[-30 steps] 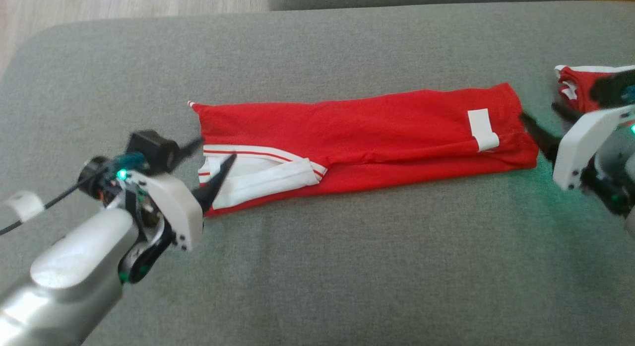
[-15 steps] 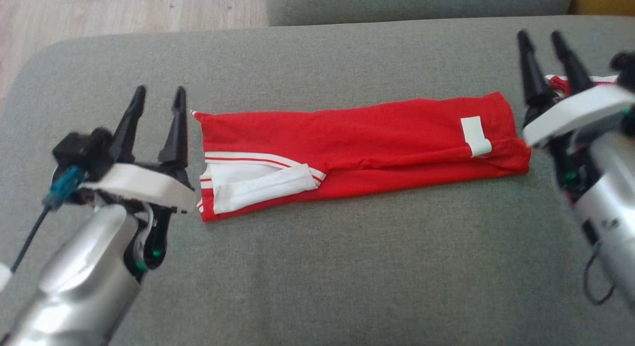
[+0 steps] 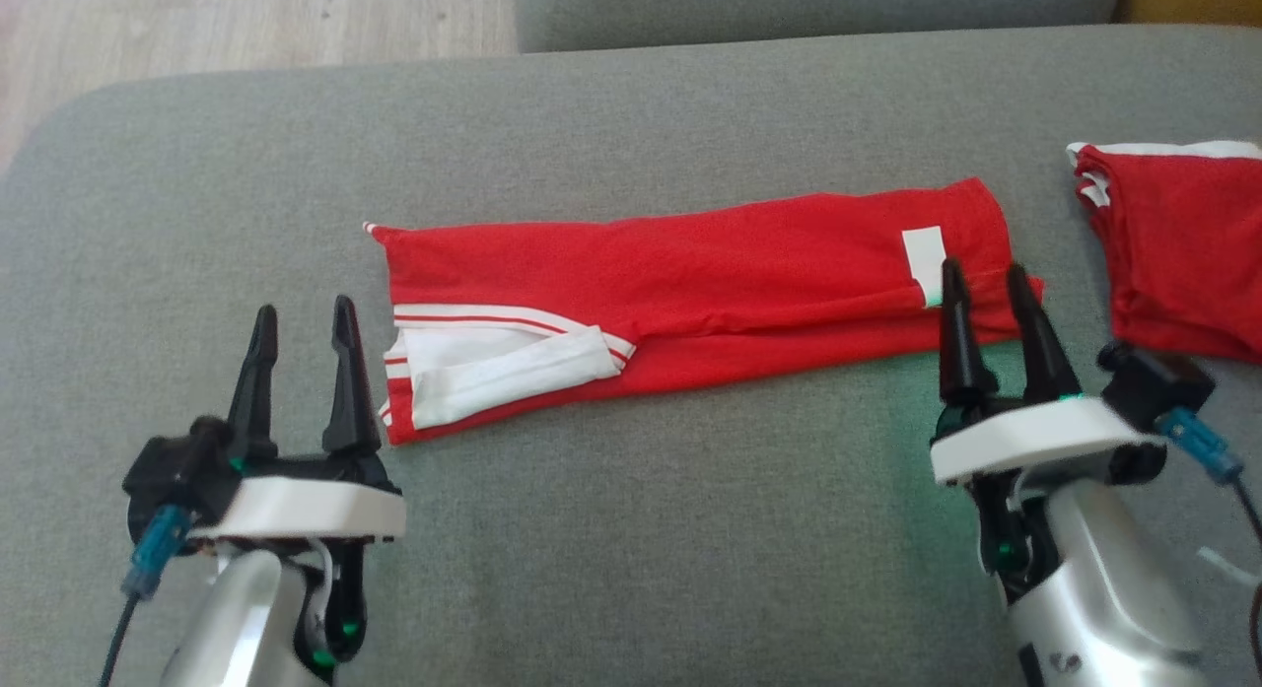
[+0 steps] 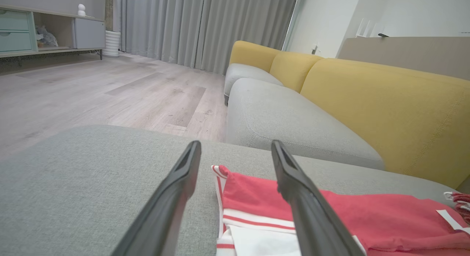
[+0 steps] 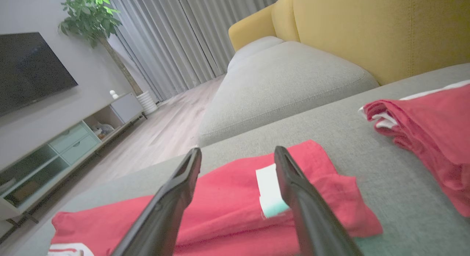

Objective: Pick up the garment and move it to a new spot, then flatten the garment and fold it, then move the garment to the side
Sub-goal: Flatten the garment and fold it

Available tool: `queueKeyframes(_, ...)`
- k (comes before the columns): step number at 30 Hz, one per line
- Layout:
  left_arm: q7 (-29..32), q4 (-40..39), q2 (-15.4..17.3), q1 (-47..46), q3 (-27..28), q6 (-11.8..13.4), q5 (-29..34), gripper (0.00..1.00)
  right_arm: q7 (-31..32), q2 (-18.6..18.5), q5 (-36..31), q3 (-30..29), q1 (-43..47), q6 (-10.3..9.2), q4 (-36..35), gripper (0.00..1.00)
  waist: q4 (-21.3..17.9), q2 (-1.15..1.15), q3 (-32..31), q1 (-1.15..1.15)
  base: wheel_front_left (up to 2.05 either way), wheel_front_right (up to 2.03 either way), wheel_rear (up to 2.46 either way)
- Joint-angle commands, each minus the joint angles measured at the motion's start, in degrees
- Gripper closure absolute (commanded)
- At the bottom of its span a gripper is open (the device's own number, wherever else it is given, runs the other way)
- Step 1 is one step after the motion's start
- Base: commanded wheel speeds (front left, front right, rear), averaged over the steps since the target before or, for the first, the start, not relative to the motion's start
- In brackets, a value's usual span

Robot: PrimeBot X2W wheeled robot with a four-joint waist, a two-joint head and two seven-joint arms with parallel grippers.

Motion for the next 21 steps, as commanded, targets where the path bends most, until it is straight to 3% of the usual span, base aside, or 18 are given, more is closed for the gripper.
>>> queueKeyframes(1,-0.54,-1.45,-0.67,-1.26,4.27,-1.13,2.11,0.00,-0.51,0.69,-2.30,1.08,-1.00,-0.04,-2.68,0.00,-0.19,0.00,0.44,0.01,0.00,0.00,0.00)
queueKeyframes(10,-0.54,-0.34,-5.73,-1.44,9.85,-6.31,8.89,0.00,-0.52,1.32,-6.96,-1.48,-1.28,-0.04,-3.32,0.00,0.44,0.00,2.52,0.01,0.00,0.00,0.00)
queueKeyframes(15,-0.54,1.06,-7.17,-2.93,11.48,-7.97,11.40,0.00,0.62,1.34,-12.67,-5.41,-5.47,-0.04,2.27,0.00,1.02,0.00,4.90,0.01,0.00,0.00,0.00)
queueKeyframes(21,-0.54,1.76,-8.31,-4.58,12.56,-9.38,13.16,0.00,2.17,1.35,-17.31,-14.04,-11.62,-0.04,9.17,0.00,2.04,0.00,7.59,0.01,0.00,0.00,0.00)
